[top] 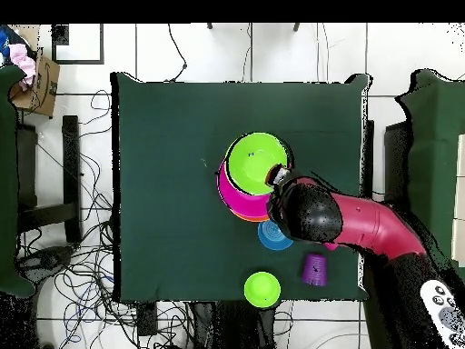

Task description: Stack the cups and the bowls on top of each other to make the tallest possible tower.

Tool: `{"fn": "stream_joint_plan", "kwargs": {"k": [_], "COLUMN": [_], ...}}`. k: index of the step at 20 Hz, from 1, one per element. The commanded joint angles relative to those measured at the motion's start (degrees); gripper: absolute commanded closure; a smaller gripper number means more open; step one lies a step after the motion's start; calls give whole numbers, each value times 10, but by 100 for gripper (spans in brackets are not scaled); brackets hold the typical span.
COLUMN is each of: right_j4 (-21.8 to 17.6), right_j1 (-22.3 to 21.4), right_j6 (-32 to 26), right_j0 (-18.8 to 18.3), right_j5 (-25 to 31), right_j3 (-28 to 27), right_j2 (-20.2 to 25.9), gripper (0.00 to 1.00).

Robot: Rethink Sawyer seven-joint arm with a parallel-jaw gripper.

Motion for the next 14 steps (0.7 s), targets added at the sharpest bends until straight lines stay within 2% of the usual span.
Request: {"fn": "stream_joint_plan", "kwargs": {"k": [1,6,14], "right_j4": [5,15,7], "right_j1": [-42,-49,-47], "right_j6": [-33,-39,-41], "right_j0": [-6,-20,-33], "right_j5": [43,59,62], "right_j3": [38,47,57], "right_j2": [48,65,70], "gripper": [100,100,100]}}
